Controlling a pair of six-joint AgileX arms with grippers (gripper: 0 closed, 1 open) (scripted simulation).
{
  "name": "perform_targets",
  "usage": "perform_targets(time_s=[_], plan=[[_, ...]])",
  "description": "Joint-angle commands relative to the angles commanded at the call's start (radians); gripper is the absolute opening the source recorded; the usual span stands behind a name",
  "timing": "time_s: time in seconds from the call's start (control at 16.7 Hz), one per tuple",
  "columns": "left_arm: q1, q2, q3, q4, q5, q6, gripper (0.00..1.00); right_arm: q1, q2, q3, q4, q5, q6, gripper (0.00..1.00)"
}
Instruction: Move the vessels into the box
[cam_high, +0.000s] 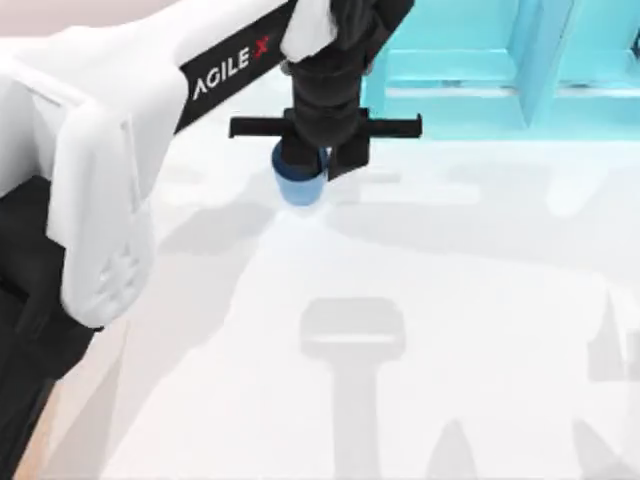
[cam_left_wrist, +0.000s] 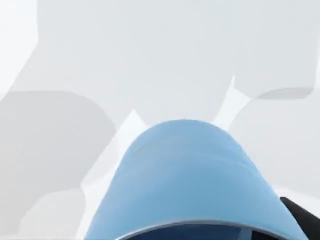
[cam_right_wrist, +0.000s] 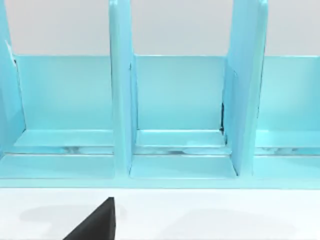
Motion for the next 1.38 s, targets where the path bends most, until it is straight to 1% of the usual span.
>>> perform_targets(time_s=[0.24,0.6,0.72,0.9,1.2,1.38], plan=[[0.075,-0.147,-0.077,-0.050,0.011,0.071,0.00,0.000,0.000,0.000,0.000,0.000,0.000,1.00],[0.087,-0.163,-0.090,-0.060,0.011,0.087,0.00,0.000,0.000,0.000,0.000,0.000,0.000,1.00],[0.122,-0.188,-0.122,-0.067,0.018,0.118,0.00,0.000,0.000,0.000,0.000,0.000,0.000,1.00],[0.249,-0.280,-0.223,-0.085,0.037,0.238,0.00,0.000,0.000,0.000,0.000,0.000,0.000,1.00],[0.591,-0.534,-0.525,-0.112,0.070,0.576,0.00,0.000,0.000,0.000,0.000,0.000,0.000,1.00],[0.723,-0.666,-0.670,-0.133,0.083,0.706,0.00,0.000,0.000,0.000,0.000,0.000,0.000,1.00]])
